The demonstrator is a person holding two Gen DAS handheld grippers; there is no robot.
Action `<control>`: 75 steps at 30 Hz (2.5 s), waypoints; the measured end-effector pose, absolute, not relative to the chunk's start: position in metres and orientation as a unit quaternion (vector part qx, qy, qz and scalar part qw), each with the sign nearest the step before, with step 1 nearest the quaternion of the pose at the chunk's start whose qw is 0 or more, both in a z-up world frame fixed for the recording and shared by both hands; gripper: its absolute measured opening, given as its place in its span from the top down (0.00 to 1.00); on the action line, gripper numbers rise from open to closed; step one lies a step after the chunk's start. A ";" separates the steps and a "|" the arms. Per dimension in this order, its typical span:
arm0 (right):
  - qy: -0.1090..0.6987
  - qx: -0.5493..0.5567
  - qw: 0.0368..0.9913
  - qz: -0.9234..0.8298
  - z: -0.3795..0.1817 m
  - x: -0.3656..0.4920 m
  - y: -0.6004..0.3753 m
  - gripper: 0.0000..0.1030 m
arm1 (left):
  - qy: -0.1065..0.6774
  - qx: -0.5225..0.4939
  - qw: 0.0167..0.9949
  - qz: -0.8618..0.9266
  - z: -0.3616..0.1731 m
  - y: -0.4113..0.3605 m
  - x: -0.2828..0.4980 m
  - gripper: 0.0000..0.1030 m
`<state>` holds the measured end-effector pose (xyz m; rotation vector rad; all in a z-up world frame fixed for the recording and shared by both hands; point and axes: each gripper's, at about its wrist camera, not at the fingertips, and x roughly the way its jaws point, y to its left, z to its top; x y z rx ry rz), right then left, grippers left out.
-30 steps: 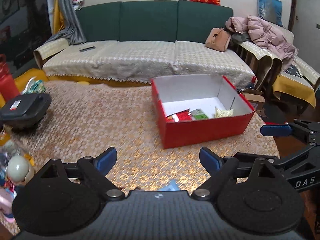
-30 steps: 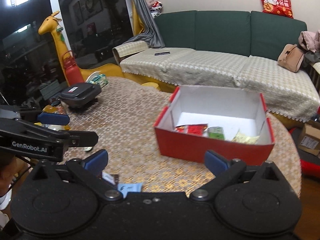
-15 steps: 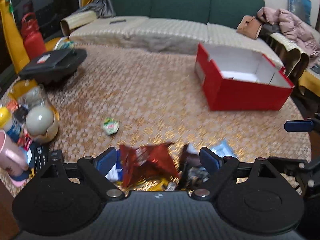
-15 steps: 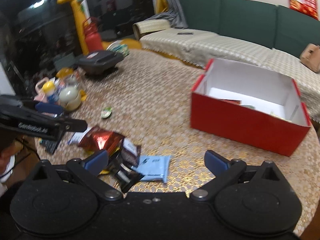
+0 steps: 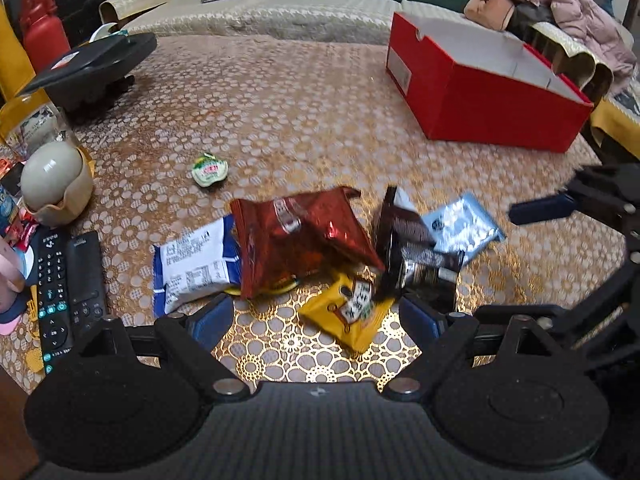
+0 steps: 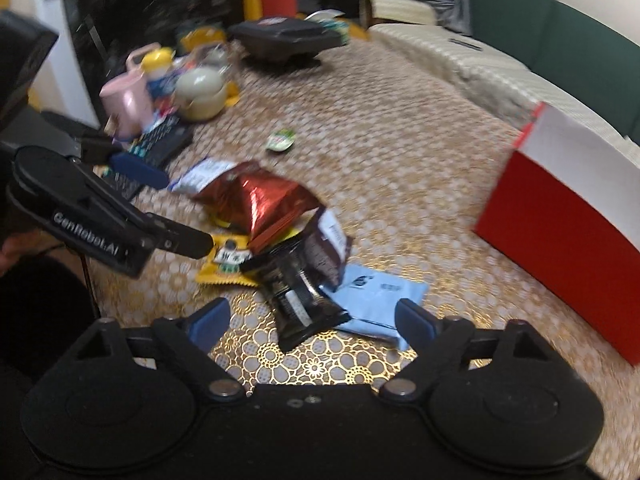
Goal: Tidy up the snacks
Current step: 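Grasp the dark chocolate pack with the right tool while the left tool grasps the yellow packet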
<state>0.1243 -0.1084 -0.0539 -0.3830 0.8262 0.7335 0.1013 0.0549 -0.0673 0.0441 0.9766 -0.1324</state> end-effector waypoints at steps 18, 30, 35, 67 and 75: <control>0.409 -0.231 0.800 0.372 -0.087 0.151 -0.071 0.52 | 0.492 -0.038 0.868 -0.054 -0.085 0.067 0.109 0.13; 0.424 -0.164 0.816 0.357 -0.077 0.147 -0.092 0.69 | 0.509 -0.071 0.858 -0.029 -0.089 0.056 0.120 0.13; 0.426 -0.121 0.830 0.340 -0.068 0.145 -0.113 0.70 | 0.526 -0.085 0.846 -0.006 -0.099 0.049 0.132 0.17; 0.410 -0.049 0.867 0.281 -0.047 0.117 -0.166 0.70 | 0.523 -0.071 0.849 0.008 -0.087 0.020 0.118 0.57; 0.389 -0.036 0.882 0.261 -0.030 0.104 -0.181 0.70 | 0.497 -0.064 0.865 -0.010 -0.058 0.008 0.102 0.57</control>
